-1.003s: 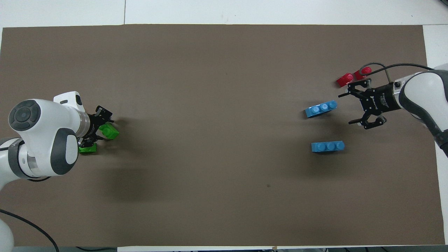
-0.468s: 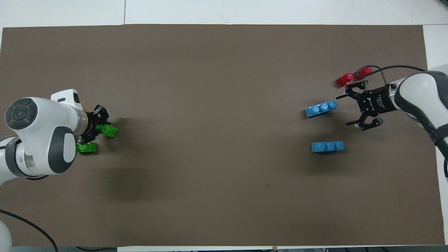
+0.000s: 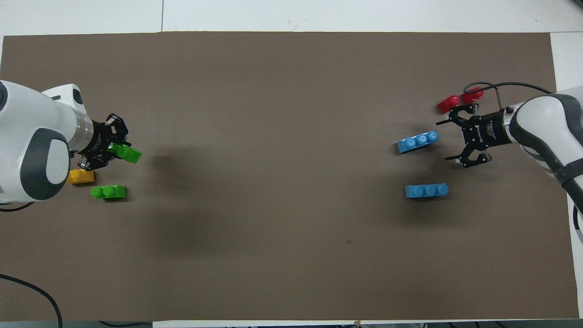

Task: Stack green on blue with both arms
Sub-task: 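Grasp the green brick with the left gripper and lift it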

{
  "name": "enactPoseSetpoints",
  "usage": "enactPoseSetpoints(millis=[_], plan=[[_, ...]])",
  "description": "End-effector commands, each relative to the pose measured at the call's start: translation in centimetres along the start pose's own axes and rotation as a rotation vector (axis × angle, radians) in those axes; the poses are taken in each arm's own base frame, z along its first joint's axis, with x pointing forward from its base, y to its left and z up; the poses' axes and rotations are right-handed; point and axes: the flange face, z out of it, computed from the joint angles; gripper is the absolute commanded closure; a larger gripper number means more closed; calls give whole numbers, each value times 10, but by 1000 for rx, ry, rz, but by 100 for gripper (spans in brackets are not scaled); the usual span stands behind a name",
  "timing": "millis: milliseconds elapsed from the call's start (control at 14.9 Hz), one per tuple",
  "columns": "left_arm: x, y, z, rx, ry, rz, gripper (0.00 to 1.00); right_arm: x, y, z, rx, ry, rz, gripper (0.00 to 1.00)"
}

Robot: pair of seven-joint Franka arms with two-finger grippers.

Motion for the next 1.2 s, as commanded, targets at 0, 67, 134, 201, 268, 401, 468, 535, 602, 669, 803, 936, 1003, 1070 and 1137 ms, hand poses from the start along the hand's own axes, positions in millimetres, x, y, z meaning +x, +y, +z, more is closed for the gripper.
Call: enactPoseSetpoints(millis=[0, 67, 134, 201, 268, 401, 468, 535, 602, 669, 803, 936, 1003, 1070, 1137], plan=[[-12, 5, -35, 15, -13, -35, 100, -1, 3, 8, 17, -8, 6, 0], [-17, 8, -47, 21, -17, -58, 100, -1, 5, 9, 14, -10, 1, 0], [-23, 12, -56, 19, -15, -102, 100, -2, 4, 9, 13, -10, -6, 0], [-28, 14, -62, 15, -13, -161, 100, -3, 4, 10, 14, -9, -19, 0], [-32, 16, -71, 6, -9, -217, 100, -1, 4, 12, 14, -8, -23, 0], [-42, 16, -92, -32, -3, -312, 100, 1, 5, 18, 5, -12, -35, 0], [-44, 15, -99, -47, 0, -355, 100, 2, 4, 19, 6, -10, -36, 0], [-49, 15, -105, -59, -1, -388, 100, 1, 3, 19, 12, -5, -38, 0], [-54, 15, -110, -65, 0, -401, 100, 0, 2, 19, 16, -2, -40, 0], [-61, 16, -113, -66, 0, -401, 100, -2, 1, 20, 21, 2, -44, 0], [-73, 16, -116, -58, -2, -387, 100, -9, -4, 29, 19, 8, -58, 0], [-77, 16, -119, -55, -5, -382, 100, -5, -5, 35, 31, 9, -45, 0], [-79, 16, -118, -54, -5, -379, 100, -2, -7, 37, 42, 26, -44, 0], [-80, 15, -120, -53, -5, -378, 100, -3, -8, 41, 44, 32, -49, 0], [-80, 15, -119, -51, -6, -378, 100, -3, -8, 43, 44, 32, -48, 0]])
